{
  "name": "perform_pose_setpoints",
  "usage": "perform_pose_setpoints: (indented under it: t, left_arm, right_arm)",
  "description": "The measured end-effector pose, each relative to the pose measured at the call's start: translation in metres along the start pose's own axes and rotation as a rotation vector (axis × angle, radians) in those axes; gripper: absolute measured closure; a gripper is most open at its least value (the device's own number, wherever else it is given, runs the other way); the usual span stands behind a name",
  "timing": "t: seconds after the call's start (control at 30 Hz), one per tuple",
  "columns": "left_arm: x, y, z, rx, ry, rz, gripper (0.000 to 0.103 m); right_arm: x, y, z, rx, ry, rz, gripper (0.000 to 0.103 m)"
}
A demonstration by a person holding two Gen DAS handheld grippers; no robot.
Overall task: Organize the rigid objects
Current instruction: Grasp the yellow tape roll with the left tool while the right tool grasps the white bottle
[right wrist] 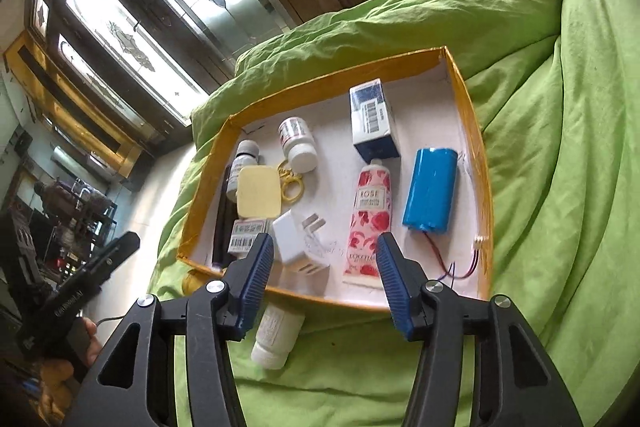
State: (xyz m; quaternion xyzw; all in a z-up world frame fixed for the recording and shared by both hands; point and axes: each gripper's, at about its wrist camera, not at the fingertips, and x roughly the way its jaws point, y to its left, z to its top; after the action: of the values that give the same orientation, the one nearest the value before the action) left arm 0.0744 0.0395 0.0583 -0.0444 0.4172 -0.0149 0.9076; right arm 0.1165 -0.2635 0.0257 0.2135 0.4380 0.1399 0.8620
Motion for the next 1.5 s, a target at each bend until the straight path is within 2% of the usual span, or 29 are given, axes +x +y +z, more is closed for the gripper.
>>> perform_pose_setpoints:
  t: [0.1,0.2,0.33,0.47,0.63,0.67,0.73,1.1,1.5]
  left_arm:
    - [0.007,0.010,-0.029,-0.062,0.048,0.008,0.028]
    - [0.014,0.007,-0.048,-0.050,0.082,0.028,0.028]
    - [0.010,-0.004,-0.048,0.014,0.035,0.044,0.028]
    - [0.018,-0.003,-0.051,0.030,0.056,0.054,0.028]
    - [0.025,0.000,-0.050,0.017,0.065,0.065,0.028]
    - [0.026,0.000,-0.050,0.017,0.067,0.065,0.028]
    - [0.029,0.000,-0.051,0.019,0.074,0.065,0.028]
    - [0.039,-0.016,-0.056,0.097,0.093,0.089,0.028]
    - [0.044,-0.012,-0.048,0.047,0.109,0.041,0.028]
  right_arm:
    - [0.001,0.004,-0.019,0.003,0.046,0.022,0.055]
    - [0.007,0.007,-0.034,0.014,0.093,0.050,0.055]
    - [0.026,0.014,-0.049,0.028,0.166,0.078,0.055]
    - [0.050,0.027,-0.052,0.053,0.220,0.118,0.055]
    - [0.075,0.036,-0.056,0.047,0.247,0.049,0.056]
    - [0.081,0.037,-0.057,0.045,0.257,0.044,0.058]
    - [0.087,0.039,-0.060,0.023,0.264,0.023,0.072]
    - [0.053,0.028,-0.061,0.017,0.228,0.033,0.072]
    - [0.034,0.025,-0.083,0.038,0.280,0.049,0.072]
